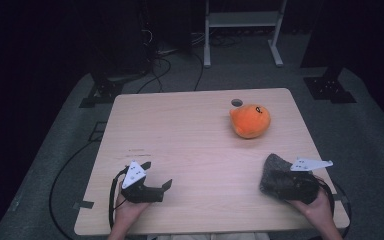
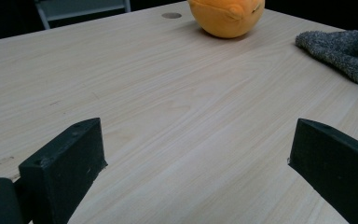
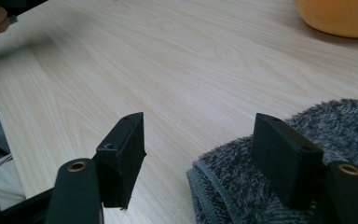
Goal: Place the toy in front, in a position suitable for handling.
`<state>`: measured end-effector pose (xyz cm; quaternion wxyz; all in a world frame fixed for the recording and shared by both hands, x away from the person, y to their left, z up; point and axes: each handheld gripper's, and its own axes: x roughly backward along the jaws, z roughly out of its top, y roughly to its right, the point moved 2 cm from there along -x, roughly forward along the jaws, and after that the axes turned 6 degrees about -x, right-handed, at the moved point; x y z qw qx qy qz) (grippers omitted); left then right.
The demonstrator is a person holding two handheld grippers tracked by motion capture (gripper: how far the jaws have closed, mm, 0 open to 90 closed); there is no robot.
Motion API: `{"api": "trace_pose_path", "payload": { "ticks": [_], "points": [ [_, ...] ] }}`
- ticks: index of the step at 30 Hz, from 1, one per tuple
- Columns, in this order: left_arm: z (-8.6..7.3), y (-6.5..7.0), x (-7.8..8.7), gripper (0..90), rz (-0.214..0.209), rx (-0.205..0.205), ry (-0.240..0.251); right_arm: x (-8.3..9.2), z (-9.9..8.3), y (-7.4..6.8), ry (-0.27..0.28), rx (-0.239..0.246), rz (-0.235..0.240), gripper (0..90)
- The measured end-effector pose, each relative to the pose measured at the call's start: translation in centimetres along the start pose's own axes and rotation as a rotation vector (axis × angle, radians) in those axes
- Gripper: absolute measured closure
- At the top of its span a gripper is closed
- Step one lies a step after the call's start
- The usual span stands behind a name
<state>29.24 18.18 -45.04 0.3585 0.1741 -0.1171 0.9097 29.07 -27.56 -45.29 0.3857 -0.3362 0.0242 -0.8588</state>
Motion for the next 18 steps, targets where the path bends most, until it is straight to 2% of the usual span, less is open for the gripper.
{"api": "trace_pose_path", "payload": {
  "ticks": [3,13,14,18],
  "points": [
    [0.1,0.1,-0.2,2.6,0.003,-0.018,-0.005,0.2,0.0,0.2,0.016,-0.009,0.004,33.2],
    [0.1,0.2,-0.4,2.6,-0.008,-0.038,-0.013,0.9,0.1,0.1,0.056,-0.001,-0.027,29.1],
    [-0.2,0.1,-0.5,2.6,-0.011,-0.043,-0.034,0.9,0.4,0.1,0.064,0.000,-0.028,28.6],
    [-0.2,-0.1,-0.2,2.6,-0.004,-0.042,-0.028,0.8,1.2,0.1,0.069,0.018,-0.034,27.5]
  ]
}}
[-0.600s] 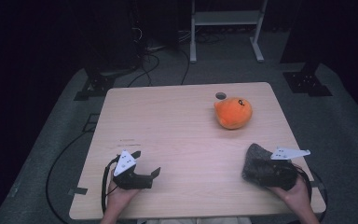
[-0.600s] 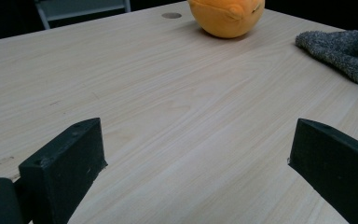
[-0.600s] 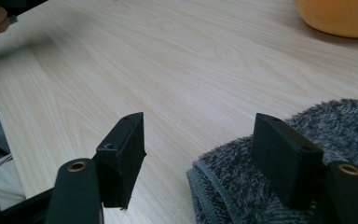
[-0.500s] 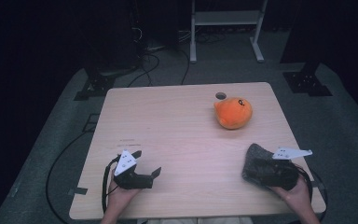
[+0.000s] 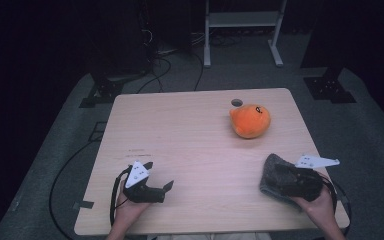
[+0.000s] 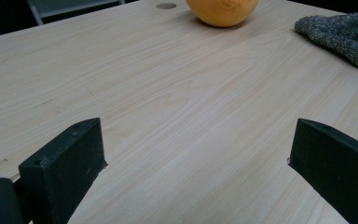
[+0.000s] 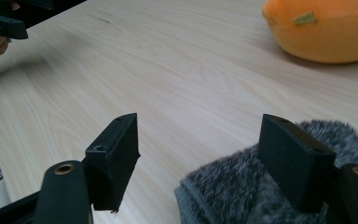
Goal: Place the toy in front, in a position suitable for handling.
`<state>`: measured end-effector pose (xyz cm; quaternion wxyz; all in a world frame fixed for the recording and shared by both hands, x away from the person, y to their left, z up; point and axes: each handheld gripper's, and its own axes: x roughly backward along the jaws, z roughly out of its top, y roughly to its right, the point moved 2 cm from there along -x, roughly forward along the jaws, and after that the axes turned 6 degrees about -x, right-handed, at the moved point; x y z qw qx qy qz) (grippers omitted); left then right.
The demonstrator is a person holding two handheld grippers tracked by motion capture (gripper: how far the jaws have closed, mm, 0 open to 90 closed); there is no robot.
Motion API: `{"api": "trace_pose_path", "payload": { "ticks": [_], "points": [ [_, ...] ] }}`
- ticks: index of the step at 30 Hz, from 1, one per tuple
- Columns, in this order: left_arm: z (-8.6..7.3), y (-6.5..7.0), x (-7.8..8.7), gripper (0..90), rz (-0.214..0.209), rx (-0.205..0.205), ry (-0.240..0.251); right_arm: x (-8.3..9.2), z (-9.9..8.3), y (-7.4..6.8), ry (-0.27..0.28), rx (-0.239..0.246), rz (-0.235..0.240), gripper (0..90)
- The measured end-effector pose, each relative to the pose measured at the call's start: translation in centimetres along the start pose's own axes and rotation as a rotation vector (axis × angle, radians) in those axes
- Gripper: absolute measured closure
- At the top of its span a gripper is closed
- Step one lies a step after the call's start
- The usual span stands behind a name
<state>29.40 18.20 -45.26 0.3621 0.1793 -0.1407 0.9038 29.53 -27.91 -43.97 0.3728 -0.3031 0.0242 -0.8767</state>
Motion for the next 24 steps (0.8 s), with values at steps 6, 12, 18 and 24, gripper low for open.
{"api": "trace_pose_path", "payload": {
  "ticks": [6,12,18,24],
  "points": [
    [0.2,-0.5,0.5,2.6,0.017,0.007,0.029,-0.5,2.3,0.5,0.002,0.036,0.002,26.5],
    [0.0,-0.4,0.1,2.6,0.009,0.000,0.012,-0.9,5.1,2.1,0.029,0.028,-0.004,26.5],
    [-0.2,-0.4,0.0,2.6,0.004,-0.002,0.006,-1.5,8.9,4.0,0.090,0.029,-0.034,25.2],
    [-0.1,-0.2,0.2,2.6,-0.001,-0.009,0.016,-2.3,11.3,4.7,0.128,0.035,-0.050,24.8]
  ]
}}
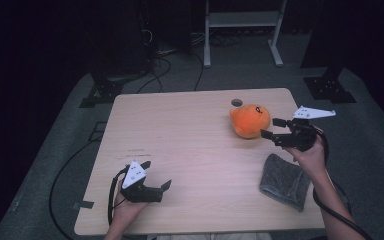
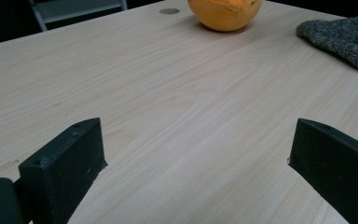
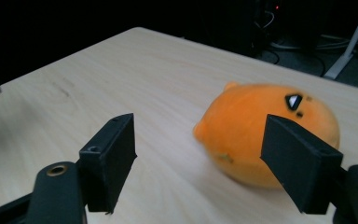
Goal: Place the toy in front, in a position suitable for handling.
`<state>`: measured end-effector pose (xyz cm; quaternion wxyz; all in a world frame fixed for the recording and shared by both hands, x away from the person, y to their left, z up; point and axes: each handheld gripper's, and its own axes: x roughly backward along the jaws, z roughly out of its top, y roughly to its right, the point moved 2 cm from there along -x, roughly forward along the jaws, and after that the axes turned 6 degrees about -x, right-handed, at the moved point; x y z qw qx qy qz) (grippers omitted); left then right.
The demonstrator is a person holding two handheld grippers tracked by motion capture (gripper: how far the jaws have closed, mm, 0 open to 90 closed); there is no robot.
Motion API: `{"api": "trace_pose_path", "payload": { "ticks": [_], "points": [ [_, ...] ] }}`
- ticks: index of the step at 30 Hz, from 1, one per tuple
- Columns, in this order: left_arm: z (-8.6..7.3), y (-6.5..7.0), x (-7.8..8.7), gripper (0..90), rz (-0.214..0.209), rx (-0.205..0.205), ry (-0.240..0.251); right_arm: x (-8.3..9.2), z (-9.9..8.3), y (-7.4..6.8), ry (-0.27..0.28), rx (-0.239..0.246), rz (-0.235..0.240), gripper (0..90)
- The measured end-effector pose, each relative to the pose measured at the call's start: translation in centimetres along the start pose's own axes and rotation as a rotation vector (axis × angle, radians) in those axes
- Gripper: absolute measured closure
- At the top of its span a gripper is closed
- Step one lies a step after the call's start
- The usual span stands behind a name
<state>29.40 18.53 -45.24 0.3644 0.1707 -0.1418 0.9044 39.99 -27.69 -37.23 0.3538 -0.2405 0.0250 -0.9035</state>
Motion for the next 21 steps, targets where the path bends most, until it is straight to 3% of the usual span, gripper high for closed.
{"api": "trace_pose_path", "payload": {
  "ticks": [8,20,21],
  "points": [
    [-0.1,0.1,-0.1,2.6,0.004,-0.011,-0.008,-3.5,2.0,2.4,-0.032,0.000,-0.057,23.4],
    [-0.1,-0.1,0.1,2.6,0.004,0.000,0.003,-8.1,1.5,4.7,-0.060,-0.040,-0.157,22.9],
    [-0.1,-0.1,0.1,2.6,0.005,-0.001,0.005,-8.9,1.0,5.0,-0.068,-0.054,-0.184,22.8]
  ]
}}
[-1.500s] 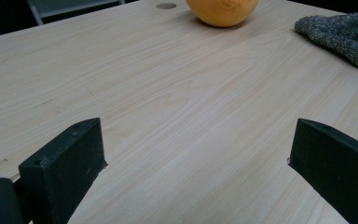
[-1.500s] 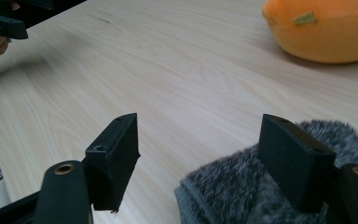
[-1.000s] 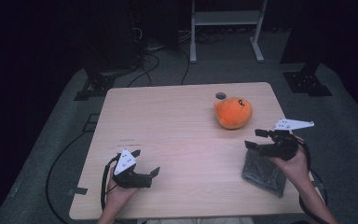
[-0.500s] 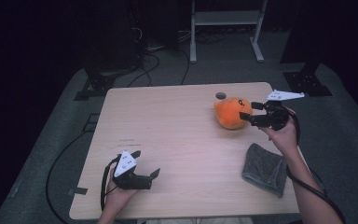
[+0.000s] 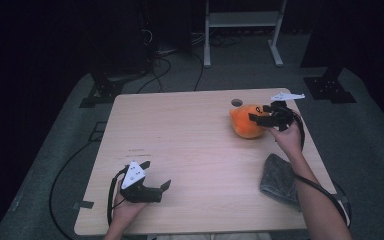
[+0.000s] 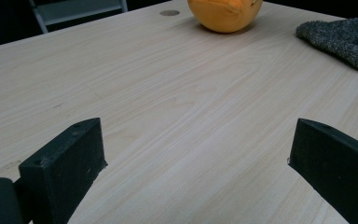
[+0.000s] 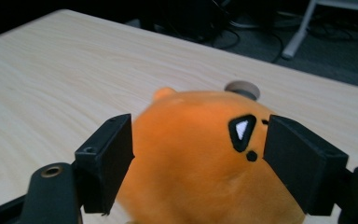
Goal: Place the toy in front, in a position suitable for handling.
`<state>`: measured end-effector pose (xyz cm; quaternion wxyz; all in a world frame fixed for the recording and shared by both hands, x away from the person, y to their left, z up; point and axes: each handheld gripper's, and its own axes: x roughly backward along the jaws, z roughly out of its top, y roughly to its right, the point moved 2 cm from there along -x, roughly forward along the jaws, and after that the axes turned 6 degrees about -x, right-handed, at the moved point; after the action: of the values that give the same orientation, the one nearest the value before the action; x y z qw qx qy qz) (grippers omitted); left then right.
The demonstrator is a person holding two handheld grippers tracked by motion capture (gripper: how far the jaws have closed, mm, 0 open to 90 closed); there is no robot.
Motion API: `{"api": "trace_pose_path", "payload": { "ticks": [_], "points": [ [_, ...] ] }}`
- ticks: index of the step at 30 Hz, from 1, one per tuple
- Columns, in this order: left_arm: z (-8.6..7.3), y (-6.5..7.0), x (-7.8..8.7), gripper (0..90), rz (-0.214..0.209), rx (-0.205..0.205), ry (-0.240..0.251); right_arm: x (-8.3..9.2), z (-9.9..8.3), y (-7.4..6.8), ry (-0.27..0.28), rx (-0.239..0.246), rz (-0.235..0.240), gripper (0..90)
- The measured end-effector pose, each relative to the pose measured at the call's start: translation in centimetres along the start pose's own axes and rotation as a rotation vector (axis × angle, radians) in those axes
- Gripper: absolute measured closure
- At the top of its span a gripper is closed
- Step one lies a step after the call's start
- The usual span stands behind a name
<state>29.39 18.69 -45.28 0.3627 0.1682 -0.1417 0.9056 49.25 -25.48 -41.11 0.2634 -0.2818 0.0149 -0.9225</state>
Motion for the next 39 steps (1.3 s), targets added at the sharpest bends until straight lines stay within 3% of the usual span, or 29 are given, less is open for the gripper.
{"api": "trace_pose_path", "payload": {
  "ticks": [2,3,5,7,14,18,20,23,31,39],
  "points": [
    [0.0,0.0,0.0,2.6,-0.003,0.002,0.001,-0.3,-0.2,0.1,-0.001,-0.003,-0.006,22.8],
    [0.0,0.0,0.0,2.6,-0.004,0.002,0.000,-1.2,-0.8,0.1,-0.007,-0.003,-0.041,22.9],
    [-0.1,0.0,0.1,2.6,-0.003,-0.002,-0.001,-1.8,-1.1,0.1,-0.002,-0.006,-0.062,24.0],
    [-0.1,0.0,0.1,2.6,-0.001,-0.001,-0.001,-2.0,-1.2,0.2,0.003,-0.020,-0.060,25.7],
    [-0.1,-0.1,0.1,2.6,0.007,0.004,-0.001,-2.3,-2.0,0.8,-0.047,-0.114,-0.059,41.0],
    [0.0,0.1,0.0,2.6,0.008,-0.001,-0.004,-2.1,-2.2,0.7,-0.058,-0.120,-0.077,49.2],
    [0.1,0.3,0.0,2.6,0.011,-0.007,0.004,-2.0,-2.1,0.6,-0.069,-0.141,-0.088,57.4],
    [0.1,0.3,0.0,2.7,0.014,-0.013,0.005,-1.8,-1.8,0.2,-0.080,-0.132,-0.110,63.7],
    [0.1,-0.1,0.6,2.7,0.033,-0.004,0.028,-0.8,-0.6,-0.3,-0.079,-0.153,-0.089,73.0],
    [0.1,-0.2,0.8,2.7,0.042,0.003,0.037,1.4,0.4,-1.7,-0.037,-0.113,-0.043,75.7]
  ]
}}
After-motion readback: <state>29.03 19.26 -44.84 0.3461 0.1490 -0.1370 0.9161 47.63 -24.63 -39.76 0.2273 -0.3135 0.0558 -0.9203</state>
